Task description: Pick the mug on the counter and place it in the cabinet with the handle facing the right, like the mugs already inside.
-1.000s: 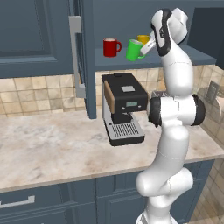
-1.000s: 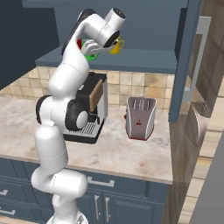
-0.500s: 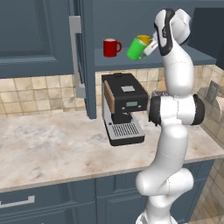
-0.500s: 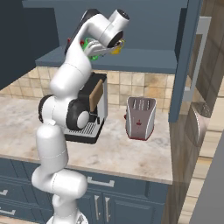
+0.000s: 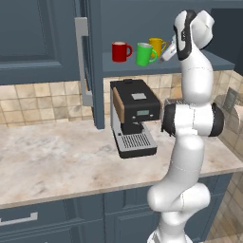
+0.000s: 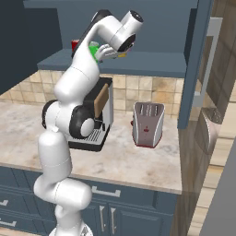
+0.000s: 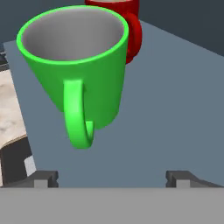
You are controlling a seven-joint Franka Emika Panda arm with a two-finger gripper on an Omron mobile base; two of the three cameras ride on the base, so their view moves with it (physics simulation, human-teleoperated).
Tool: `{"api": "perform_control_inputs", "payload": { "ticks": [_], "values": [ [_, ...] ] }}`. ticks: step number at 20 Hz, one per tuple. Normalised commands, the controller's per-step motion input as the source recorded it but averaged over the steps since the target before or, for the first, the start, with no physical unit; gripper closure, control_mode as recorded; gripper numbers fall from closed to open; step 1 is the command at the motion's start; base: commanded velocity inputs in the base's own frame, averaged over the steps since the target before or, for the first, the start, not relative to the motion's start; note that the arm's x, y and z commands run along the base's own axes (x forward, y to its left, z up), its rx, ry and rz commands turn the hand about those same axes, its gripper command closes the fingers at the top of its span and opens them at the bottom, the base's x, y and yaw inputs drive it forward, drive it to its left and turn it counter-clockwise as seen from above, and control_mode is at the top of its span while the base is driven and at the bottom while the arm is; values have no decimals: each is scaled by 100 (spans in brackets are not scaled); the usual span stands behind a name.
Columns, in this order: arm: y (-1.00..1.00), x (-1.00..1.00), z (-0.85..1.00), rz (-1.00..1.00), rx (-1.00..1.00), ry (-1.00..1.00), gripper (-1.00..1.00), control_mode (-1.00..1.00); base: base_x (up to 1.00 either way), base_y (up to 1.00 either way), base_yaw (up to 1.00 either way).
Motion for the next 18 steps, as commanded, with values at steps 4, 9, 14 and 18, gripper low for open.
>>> {"api": "perform_control_inputs", "payload": {
  "ticks": [4, 9, 14, 18],
  "values": [
    [-17, 0, 0, 0, 0, -6, -100, -100, 0, 0, 0],
    [-22, 0, 0, 0, 0, -6, -100, -100, 0, 0, 0],
    [-16, -8, -7, 0, 0, -5, -100, -100, 0, 0, 0],
    [0, -44, -13, 0, 0, -9, -100, -100, 0, 0, 0]
  ]
}}
